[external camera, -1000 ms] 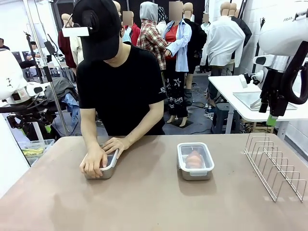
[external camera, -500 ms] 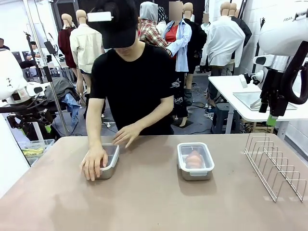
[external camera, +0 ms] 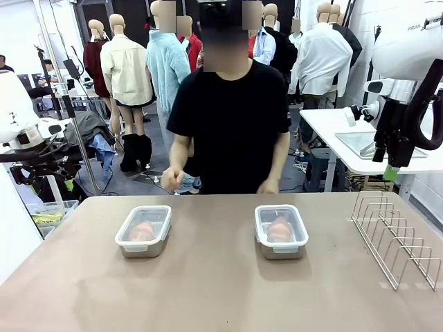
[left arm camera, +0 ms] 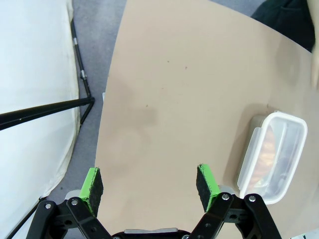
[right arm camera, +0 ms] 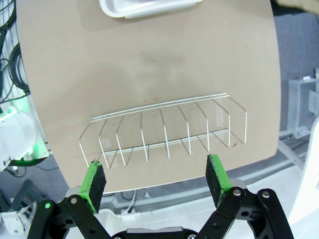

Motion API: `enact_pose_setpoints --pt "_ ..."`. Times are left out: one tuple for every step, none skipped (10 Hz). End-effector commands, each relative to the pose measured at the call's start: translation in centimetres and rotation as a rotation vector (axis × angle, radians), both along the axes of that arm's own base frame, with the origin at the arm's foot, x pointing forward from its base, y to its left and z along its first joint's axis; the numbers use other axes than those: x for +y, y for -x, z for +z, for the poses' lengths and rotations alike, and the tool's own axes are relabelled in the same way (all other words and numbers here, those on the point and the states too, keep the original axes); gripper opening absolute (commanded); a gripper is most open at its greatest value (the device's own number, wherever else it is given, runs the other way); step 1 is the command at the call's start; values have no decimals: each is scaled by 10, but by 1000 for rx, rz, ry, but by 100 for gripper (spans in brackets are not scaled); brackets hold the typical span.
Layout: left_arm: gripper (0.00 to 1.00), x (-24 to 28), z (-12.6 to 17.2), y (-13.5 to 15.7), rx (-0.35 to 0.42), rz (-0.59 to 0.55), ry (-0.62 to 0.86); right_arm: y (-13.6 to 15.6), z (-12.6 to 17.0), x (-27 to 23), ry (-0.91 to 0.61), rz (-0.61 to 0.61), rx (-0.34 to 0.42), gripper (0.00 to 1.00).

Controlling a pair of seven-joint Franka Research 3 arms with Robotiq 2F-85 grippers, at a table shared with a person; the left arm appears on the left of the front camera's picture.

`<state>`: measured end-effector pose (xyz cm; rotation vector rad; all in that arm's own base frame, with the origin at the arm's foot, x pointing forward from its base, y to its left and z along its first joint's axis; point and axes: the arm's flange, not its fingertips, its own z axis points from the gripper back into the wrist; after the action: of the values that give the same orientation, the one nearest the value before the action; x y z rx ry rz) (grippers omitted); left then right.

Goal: Place the bread in airtight containers.
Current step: Release when the human grabs the Airtight Container lid.

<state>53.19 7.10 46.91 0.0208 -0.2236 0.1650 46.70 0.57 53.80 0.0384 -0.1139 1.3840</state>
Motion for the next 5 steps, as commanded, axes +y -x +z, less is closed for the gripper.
enact_pose_setpoints --pt "97 1 1 1 3 8 1 -2 2 0 16 -4 -1 100" --pt "97 1 1 1 3 8 1 -2 2 0 16 -4 -1 100" --pt "97 1 1 1 3 8 1 -2 2 0 16 -4 -1 100" --pt "97 1 1 1 3 8 1 -2 2 0 16 -4 -1 100" --pt "97 1 1 1 3 8 1 -2 2 0 16 -4 -1 100"
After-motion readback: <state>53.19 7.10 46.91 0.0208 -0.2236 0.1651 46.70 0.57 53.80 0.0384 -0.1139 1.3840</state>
